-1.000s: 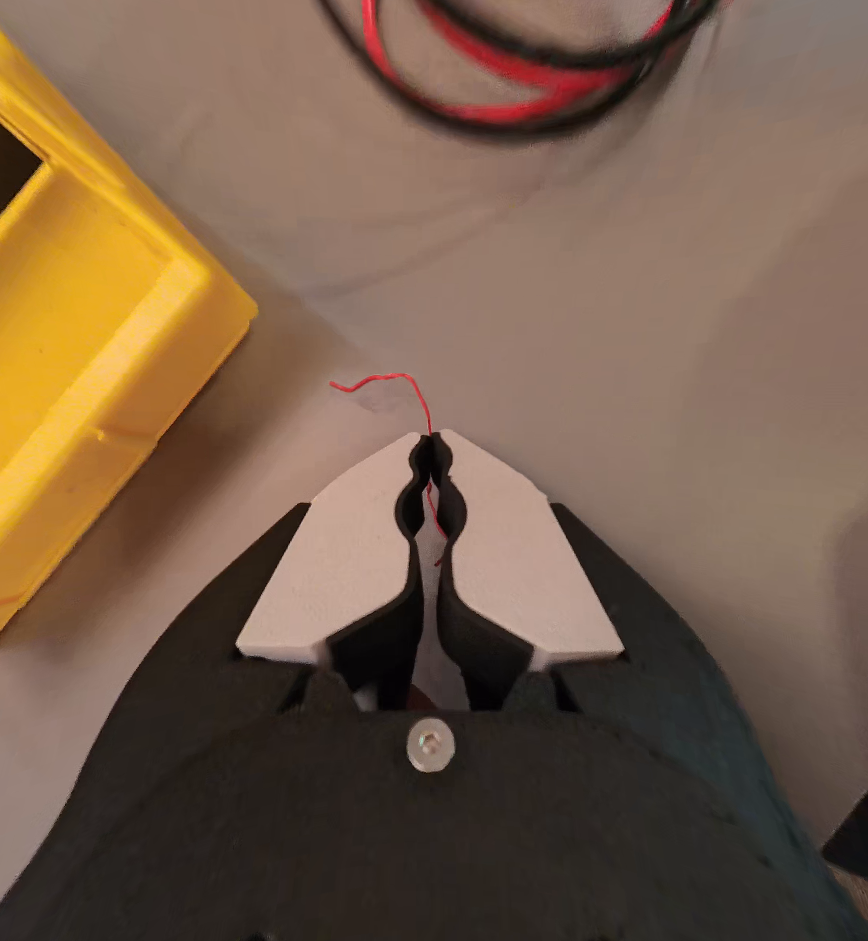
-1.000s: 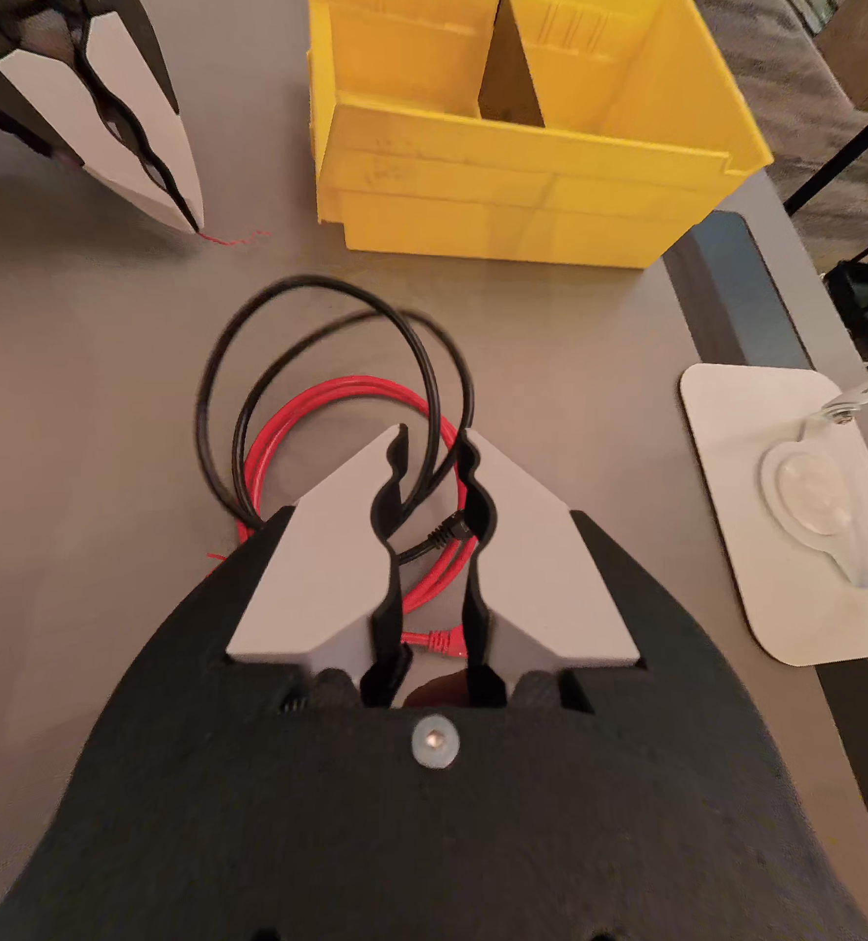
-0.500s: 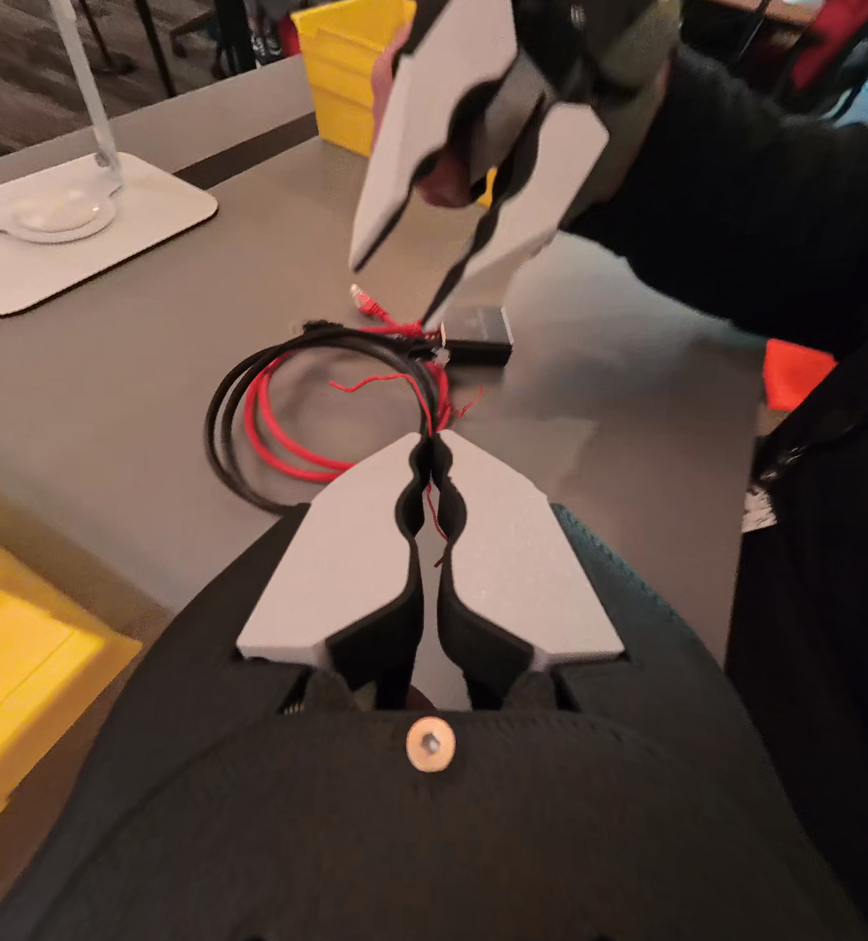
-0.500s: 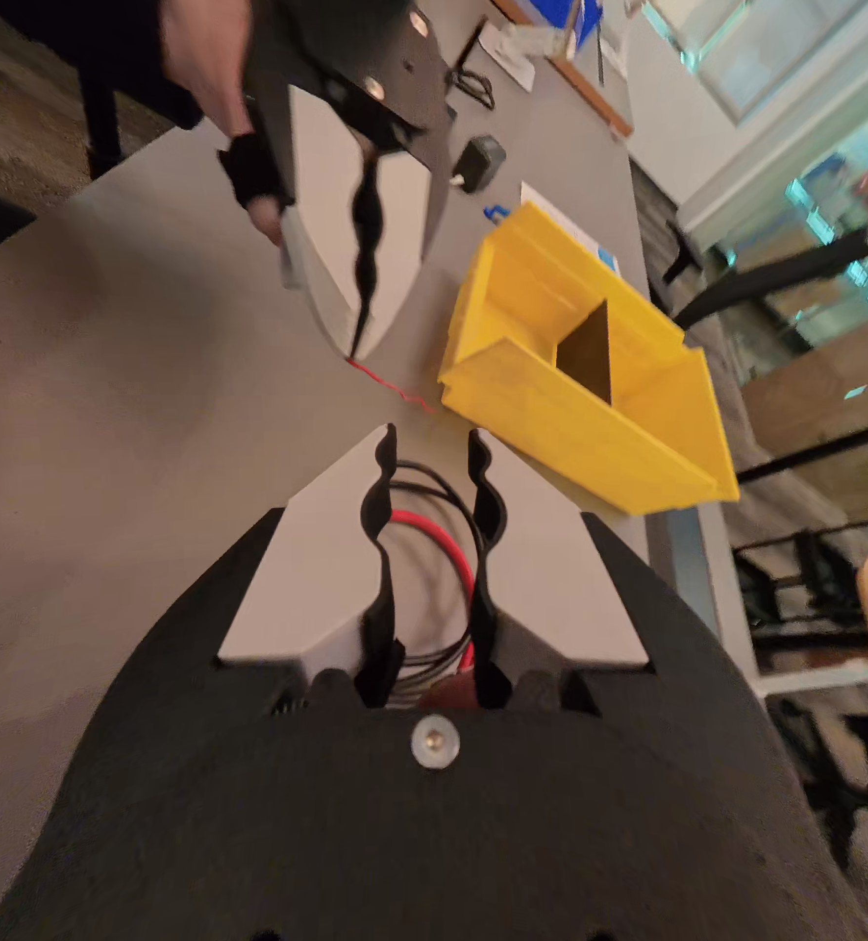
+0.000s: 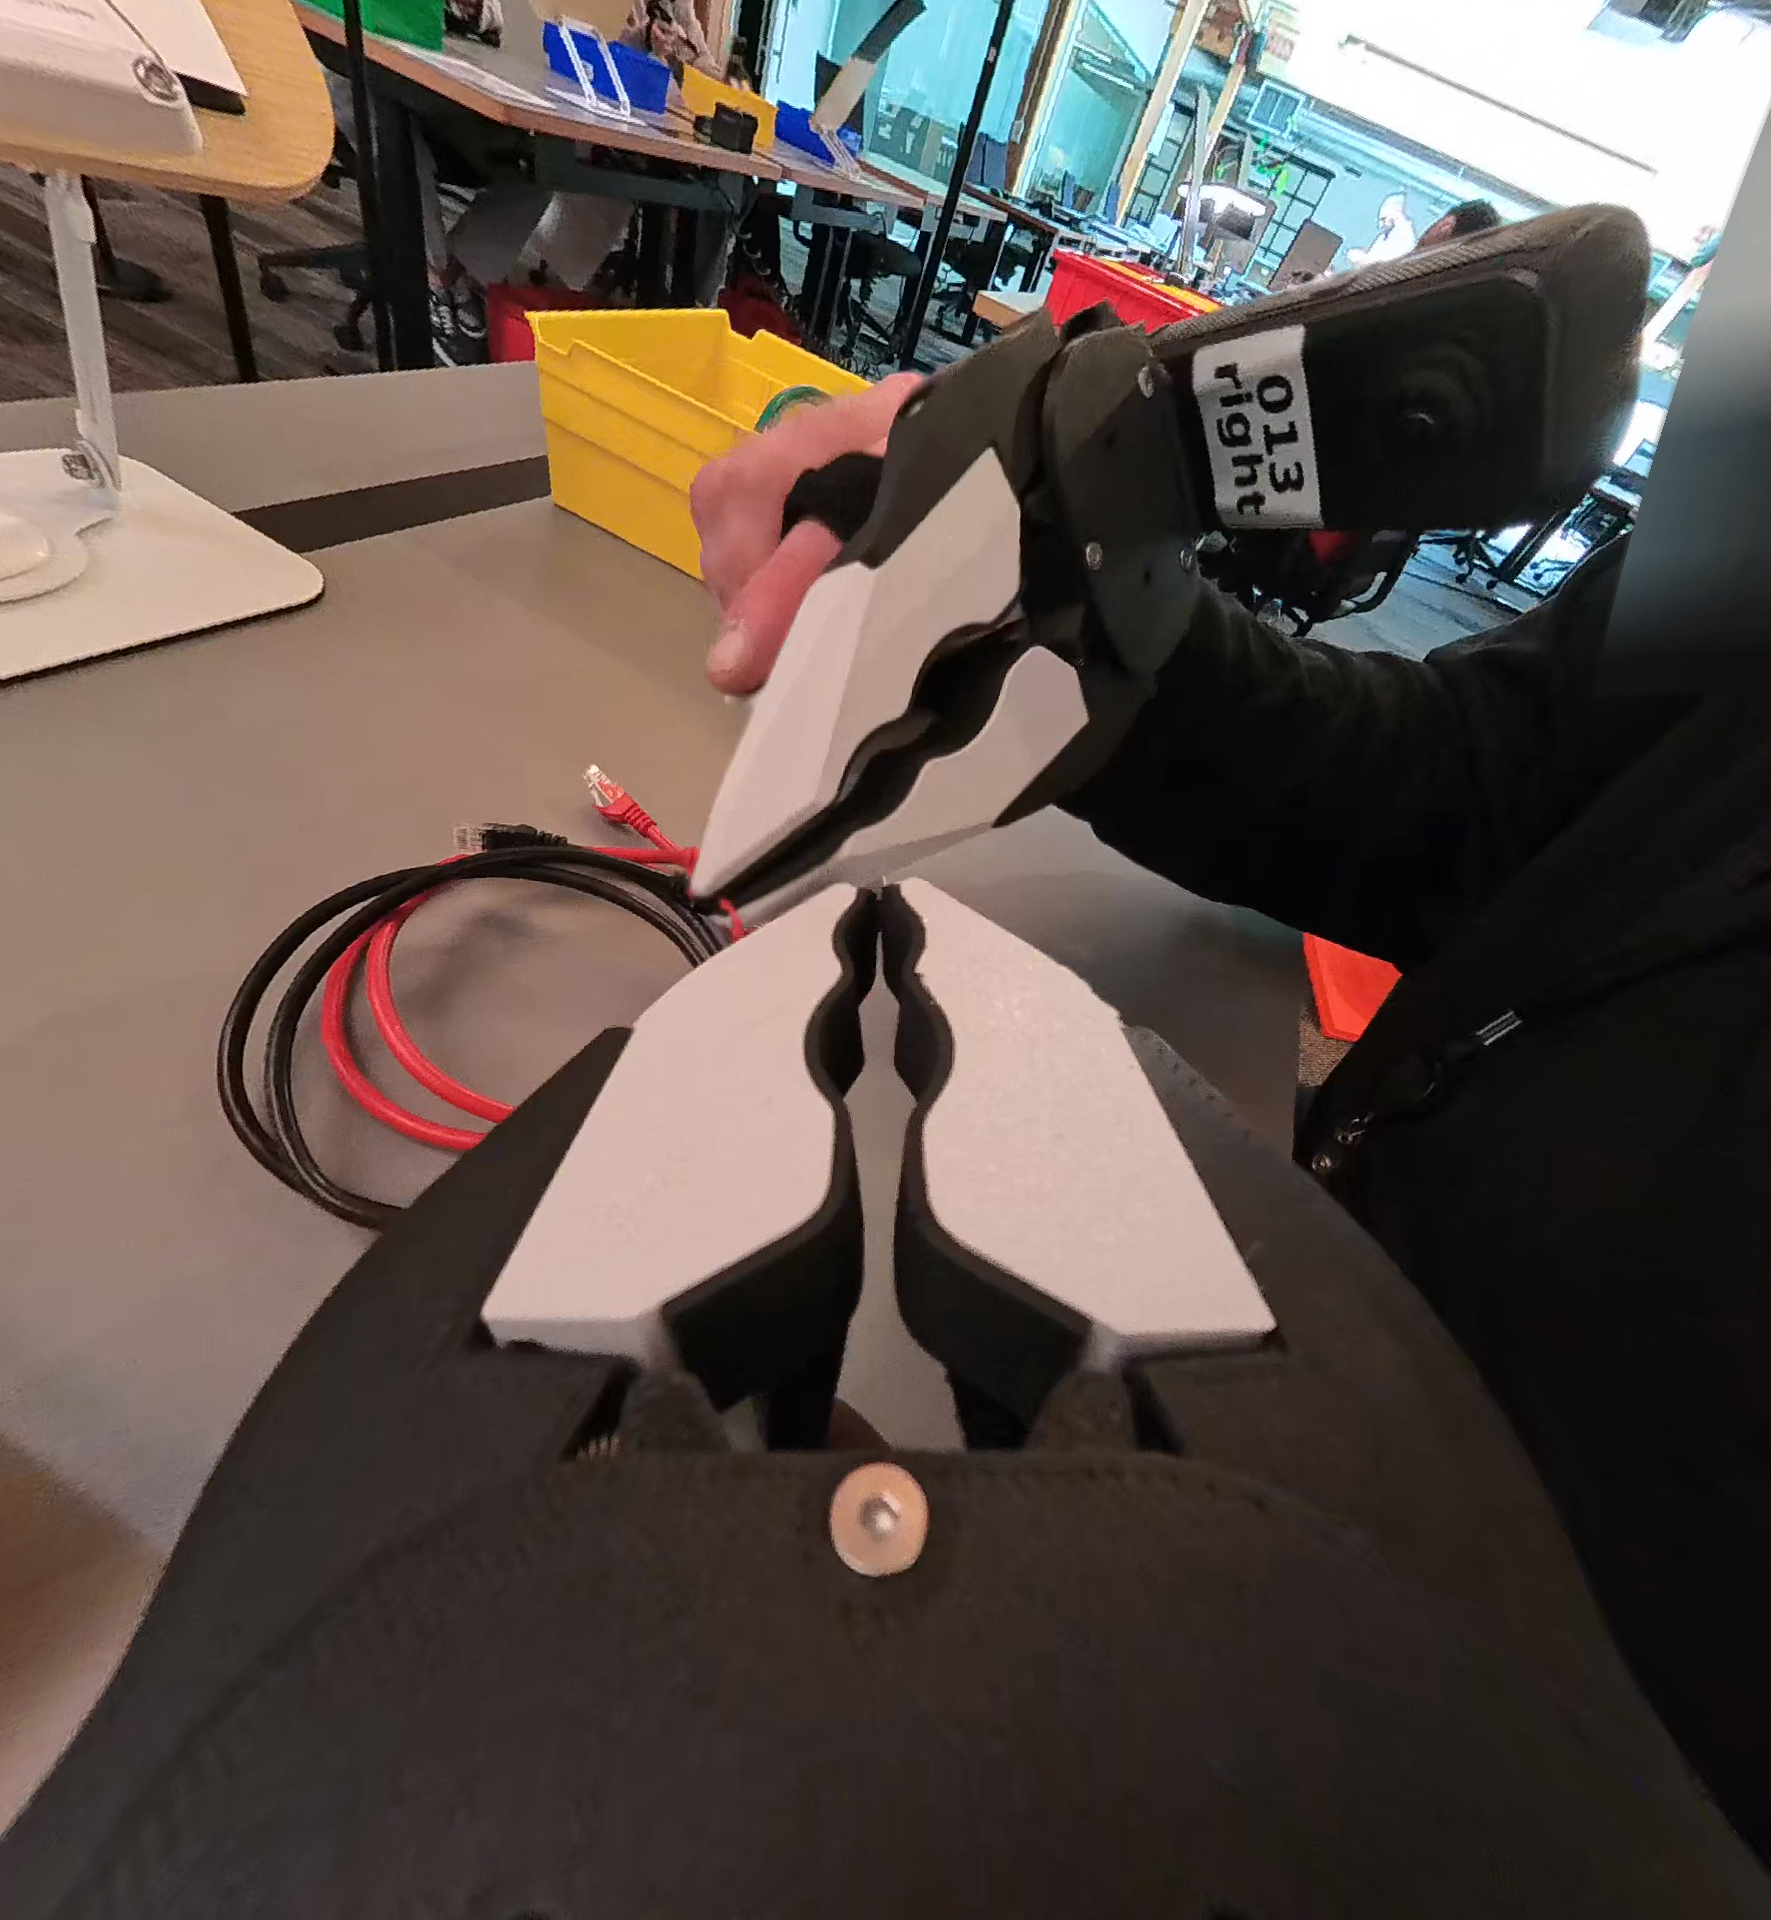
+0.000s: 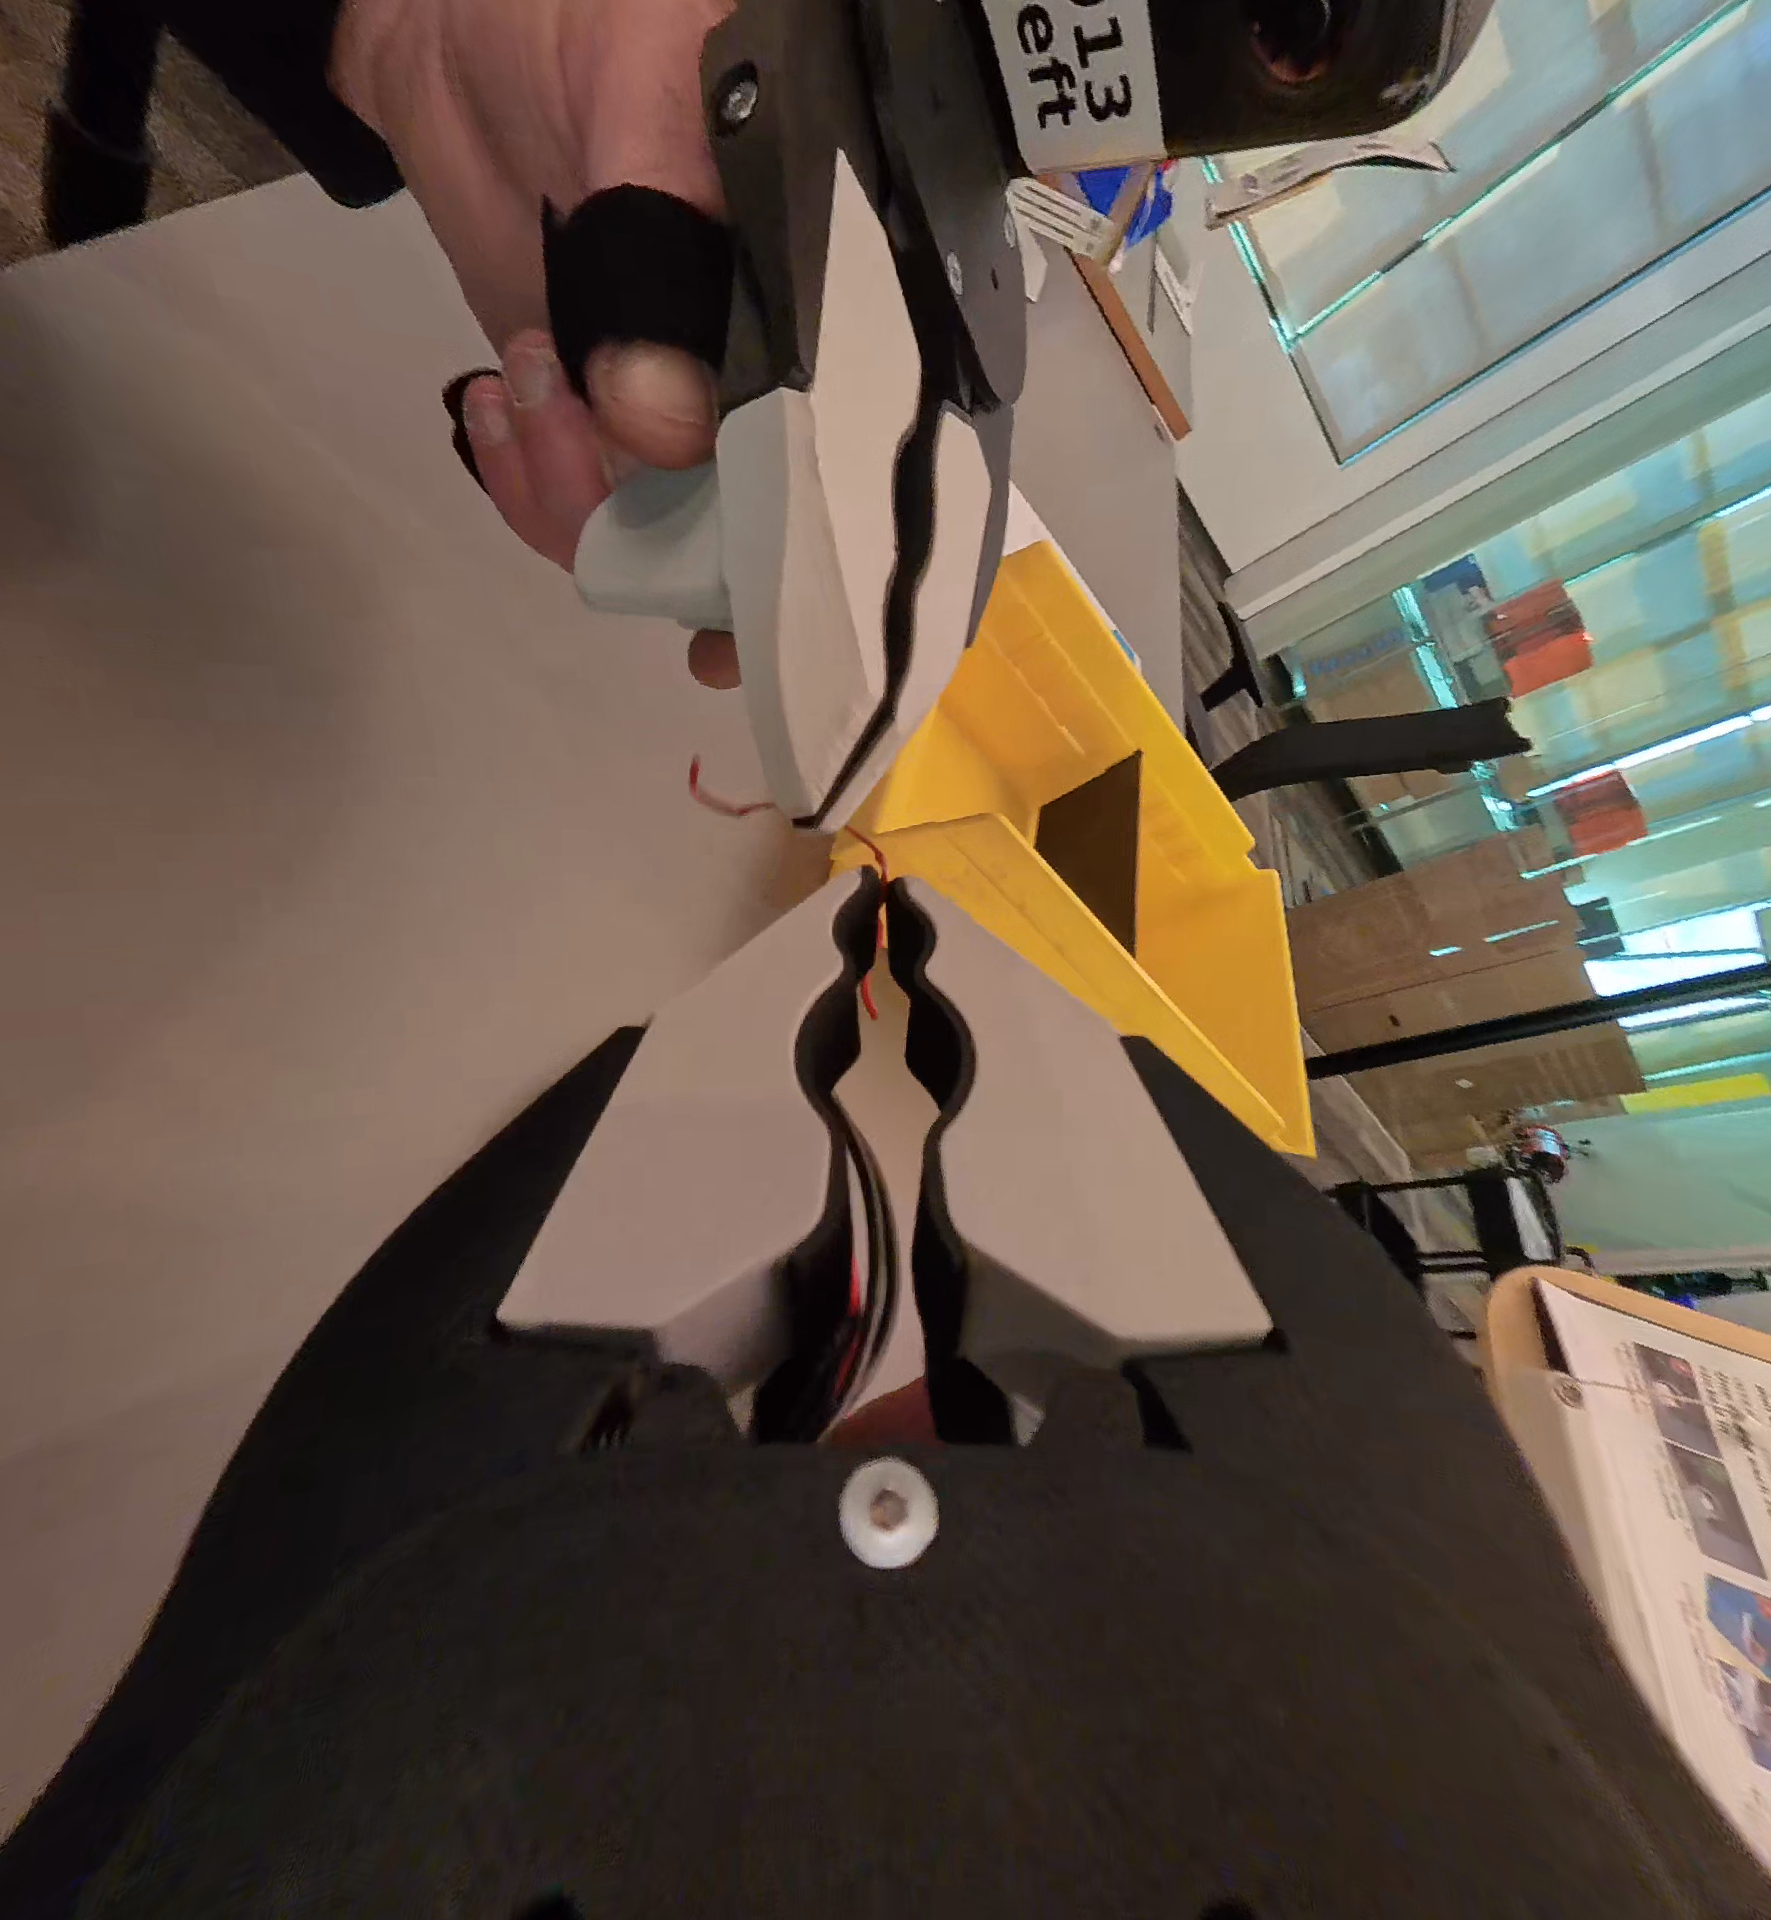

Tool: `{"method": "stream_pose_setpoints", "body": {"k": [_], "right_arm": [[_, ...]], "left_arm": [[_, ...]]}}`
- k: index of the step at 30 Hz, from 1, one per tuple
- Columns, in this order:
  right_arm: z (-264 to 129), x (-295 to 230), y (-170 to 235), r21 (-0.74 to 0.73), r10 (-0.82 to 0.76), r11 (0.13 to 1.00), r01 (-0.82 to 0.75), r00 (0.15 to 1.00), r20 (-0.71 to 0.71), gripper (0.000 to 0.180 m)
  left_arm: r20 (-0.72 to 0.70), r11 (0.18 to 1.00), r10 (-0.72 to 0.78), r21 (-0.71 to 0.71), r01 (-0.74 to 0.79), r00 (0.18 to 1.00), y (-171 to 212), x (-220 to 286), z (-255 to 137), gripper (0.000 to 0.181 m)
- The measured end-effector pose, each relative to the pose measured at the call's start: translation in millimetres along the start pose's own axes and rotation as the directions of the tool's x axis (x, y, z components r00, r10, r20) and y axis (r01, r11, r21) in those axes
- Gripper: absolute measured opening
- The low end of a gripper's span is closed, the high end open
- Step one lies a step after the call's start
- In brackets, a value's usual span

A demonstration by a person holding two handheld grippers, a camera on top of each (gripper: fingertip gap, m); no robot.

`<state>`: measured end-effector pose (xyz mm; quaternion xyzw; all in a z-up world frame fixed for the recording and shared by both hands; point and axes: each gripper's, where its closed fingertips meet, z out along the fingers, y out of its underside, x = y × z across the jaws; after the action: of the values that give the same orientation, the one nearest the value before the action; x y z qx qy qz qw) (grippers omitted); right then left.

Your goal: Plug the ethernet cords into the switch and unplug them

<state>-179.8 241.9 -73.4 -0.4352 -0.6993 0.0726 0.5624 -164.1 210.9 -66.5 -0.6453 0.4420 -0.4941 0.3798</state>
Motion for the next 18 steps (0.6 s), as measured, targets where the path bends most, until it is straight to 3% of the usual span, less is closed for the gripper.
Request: {"method": "stream_pose_setpoints", "body": {"k": [7,11,12,14,18], "right_arm": [[-5,5,-5,0.054,0.113,0.992,-0.114,0.993,0.024,0.0],[-11,14,-1,0.075,0.157,0.985,-0.158,0.988,0.009,0.0],[-12,17,1,0.072,0.167,0.983,-0.167,0.986,0.003,0.0],[-16,23,6,0.062,0.19,0.98,-0.189,0.982,-0.011,0.0],[-24,41,11,0.084,0.293,0.954,-0.289,0.955,-0.041,0.0]], "left_arm": [[0.024,0.999,0.034,0.017,-0.034,0.999,-3,0,-2,0.005],[0.173,0.989,0.134,0.036,-0.142,0.976,-18,-10,-13,0.01],[0.238,0.981,0.179,0.029,-0.191,0.955,-23,-14,-16,0.015],[0.384,0.957,0.274,-0.015,-0.291,0.881,-33,-24,-22,0.043],[0.544,0.843,0.533,-0.275,-0.462,0.649,-38,-40,-15,0.059]]}}
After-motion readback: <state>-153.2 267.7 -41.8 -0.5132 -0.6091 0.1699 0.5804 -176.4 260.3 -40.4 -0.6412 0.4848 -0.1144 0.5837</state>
